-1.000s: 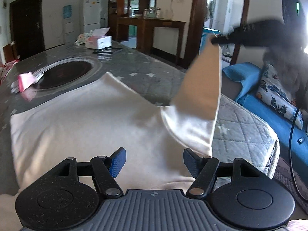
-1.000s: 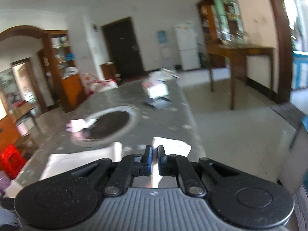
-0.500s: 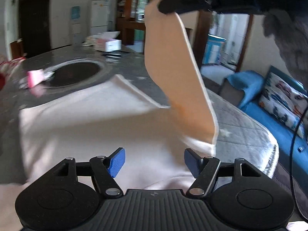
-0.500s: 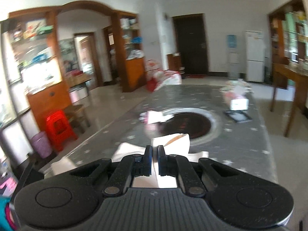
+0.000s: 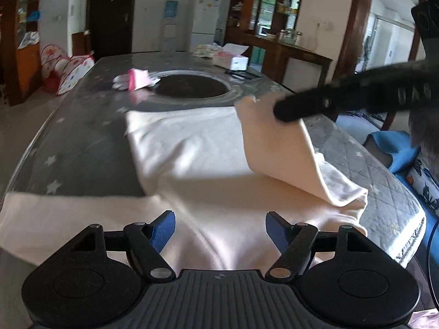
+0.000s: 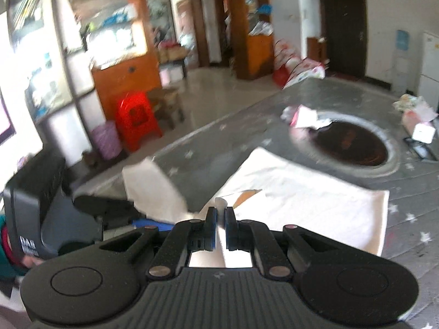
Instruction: Fold clothes
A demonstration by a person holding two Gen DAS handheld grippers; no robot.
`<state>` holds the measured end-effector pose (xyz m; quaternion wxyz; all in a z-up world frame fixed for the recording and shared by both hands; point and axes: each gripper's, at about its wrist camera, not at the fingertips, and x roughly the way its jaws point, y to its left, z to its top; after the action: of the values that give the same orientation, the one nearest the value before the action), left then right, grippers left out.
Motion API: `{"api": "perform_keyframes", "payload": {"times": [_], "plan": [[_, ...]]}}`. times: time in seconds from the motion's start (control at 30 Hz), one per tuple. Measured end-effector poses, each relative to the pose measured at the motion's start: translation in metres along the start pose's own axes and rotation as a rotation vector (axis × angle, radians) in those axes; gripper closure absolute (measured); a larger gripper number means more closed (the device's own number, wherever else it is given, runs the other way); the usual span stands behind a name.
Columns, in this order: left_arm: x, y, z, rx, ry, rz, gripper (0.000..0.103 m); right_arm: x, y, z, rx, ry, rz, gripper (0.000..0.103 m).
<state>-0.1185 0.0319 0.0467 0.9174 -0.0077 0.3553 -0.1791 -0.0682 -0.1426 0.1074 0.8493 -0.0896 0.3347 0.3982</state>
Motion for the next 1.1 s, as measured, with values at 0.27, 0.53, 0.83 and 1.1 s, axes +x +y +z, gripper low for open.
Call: {"api": "perform_keyframes", "payload": {"times": [0.27, 0.53, 0.83, 1.1], "plan": [[-0.004, 0.006, -0.006, -0.004, 0.003, 0.002, 0.027, 0.018, 0.016, -0.014, -0.076, 0.092, 0.066, 0.085], [-0.011, 0.006, -0.003, -0.007, -0.024, -0.001, 0.029, -0.008, -0.017, -0.042, -0.063, 0.144, -0.063, 0.085], [-0.005, -0.015, 0.004, 0.043, -0.022, -0.074, 0.034, -0.022, -0.064, -0.097, 0.039, 0.219, -0.212, 0.085], [0.013, -0.021, 0.001, 0.059, 0.025, -0.129, 0.044, -0.031, -0.075, -0.092, 0.053, 0.164, -0.239, 0.086]]}}
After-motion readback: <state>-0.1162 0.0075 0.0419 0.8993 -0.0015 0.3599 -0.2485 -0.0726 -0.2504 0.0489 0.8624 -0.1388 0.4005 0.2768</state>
